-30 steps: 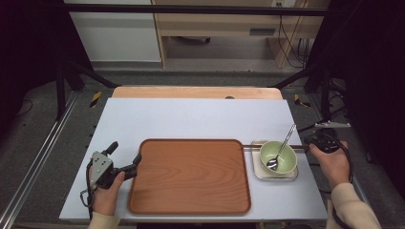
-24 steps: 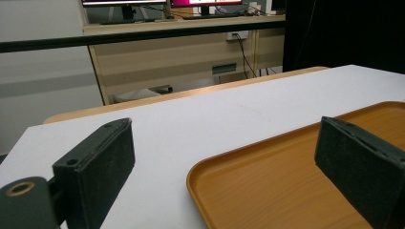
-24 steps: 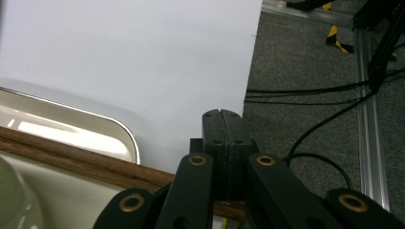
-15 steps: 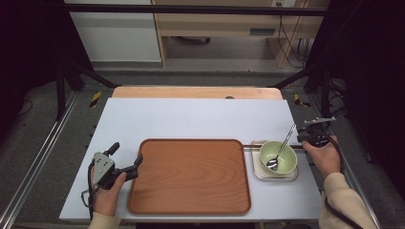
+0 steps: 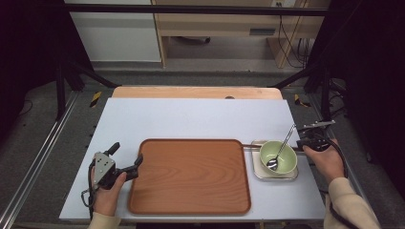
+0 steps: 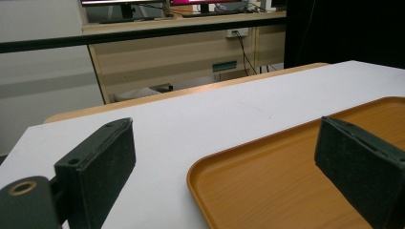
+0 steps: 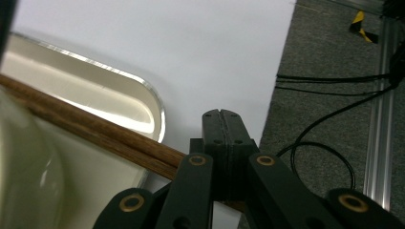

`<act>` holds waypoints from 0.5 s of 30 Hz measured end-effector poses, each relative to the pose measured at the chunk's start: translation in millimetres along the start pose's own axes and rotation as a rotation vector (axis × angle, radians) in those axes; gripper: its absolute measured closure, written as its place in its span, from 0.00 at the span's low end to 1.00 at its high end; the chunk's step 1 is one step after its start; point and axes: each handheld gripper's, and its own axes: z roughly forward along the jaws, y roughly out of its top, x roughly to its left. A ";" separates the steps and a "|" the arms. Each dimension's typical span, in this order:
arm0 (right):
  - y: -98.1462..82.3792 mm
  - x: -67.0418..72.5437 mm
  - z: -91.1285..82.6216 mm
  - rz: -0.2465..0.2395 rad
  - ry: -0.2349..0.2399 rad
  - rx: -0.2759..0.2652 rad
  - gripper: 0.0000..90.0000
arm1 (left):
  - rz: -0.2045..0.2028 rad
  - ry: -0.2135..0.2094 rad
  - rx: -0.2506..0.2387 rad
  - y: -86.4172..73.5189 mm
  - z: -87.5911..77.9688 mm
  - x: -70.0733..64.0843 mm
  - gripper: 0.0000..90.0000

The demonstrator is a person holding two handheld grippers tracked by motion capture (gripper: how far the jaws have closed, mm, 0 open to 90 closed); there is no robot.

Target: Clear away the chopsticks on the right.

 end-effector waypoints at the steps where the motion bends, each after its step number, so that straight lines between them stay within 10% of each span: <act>1: -2.5 1.3 -1.8 -0.015 0.010 0.003 1.00 | -0.001 0.001 0.000 0.0 -0.2 0.4 0.07; 15: -11.0 6.8 -12.0 -0.034 0.050 0.008 1.00 | -0.002 0.006 -0.001 -0.1 -0.3 1.2 0.07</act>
